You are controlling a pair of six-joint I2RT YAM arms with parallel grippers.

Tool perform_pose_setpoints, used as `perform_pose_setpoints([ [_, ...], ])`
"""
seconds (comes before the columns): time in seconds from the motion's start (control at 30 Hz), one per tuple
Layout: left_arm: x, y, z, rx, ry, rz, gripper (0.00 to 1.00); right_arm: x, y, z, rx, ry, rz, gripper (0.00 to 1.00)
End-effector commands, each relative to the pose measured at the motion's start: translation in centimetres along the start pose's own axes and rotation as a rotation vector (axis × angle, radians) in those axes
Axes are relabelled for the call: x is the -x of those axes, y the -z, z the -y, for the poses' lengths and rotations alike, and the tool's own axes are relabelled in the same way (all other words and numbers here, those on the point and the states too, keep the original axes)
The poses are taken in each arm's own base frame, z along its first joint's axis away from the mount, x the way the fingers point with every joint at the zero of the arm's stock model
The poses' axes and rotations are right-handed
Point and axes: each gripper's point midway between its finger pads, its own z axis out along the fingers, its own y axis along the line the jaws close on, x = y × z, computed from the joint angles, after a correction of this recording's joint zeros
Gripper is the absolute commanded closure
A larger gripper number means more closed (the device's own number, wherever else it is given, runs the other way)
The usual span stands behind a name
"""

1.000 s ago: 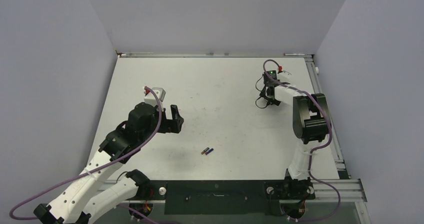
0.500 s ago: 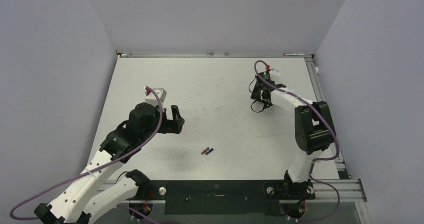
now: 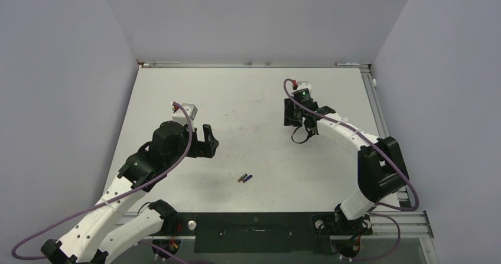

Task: Load the batteries into the remote control
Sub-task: Pick up the remote control from the center of the board, then turn over the remote control.

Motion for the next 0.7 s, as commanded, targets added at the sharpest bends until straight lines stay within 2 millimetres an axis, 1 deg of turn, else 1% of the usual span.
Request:
perform_pose_setpoints([
  [0.0,0.6,0.0,0.4,-0.021,-0.001,0.018,0.04,1.5,3.2,-3.1,0.101,0.147,0.104,0.92],
  [0.03,0.6,-0.1,0.4,-0.022,-0.002,0.016,0.04,1.2,3.7,-4.1,0.120,0.182,0.114,0.92],
  [0.13,0.5,-0.1,0.4,-0.022,0.002,0.015,0.04,0.7,5.3,-6.0,0.158,0.284,0.152,0.92],
  [0.27,0.4,-0.1,0.7,-0.039,0.007,0.011,0.04,0.1,7.1,-8.0,0.218,0.392,0.200,0.92],
  [0.37,0.3,-0.3,1.0,-0.054,0.012,0.003,0.04,-1.0,8.2,-9.2,0.270,0.489,0.221,0.92],
  [0.4,0.3,-0.3,1.0,-0.054,0.015,0.000,0.04,-1.5,8.6,-9.9,0.305,0.525,0.223,0.92],
  [0.5,0.3,-0.5,1.4,-0.067,0.035,-0.006,0.04,-2.8,9.3,-10.7,0.364,0.610,0.222,0.92],
  [0.67,0.4,-0.6,2.7,-0.137,0.075,-0.013,0.04,-3.8,10.7,-11.9,0.426,0.705,0.254,0.92],
])
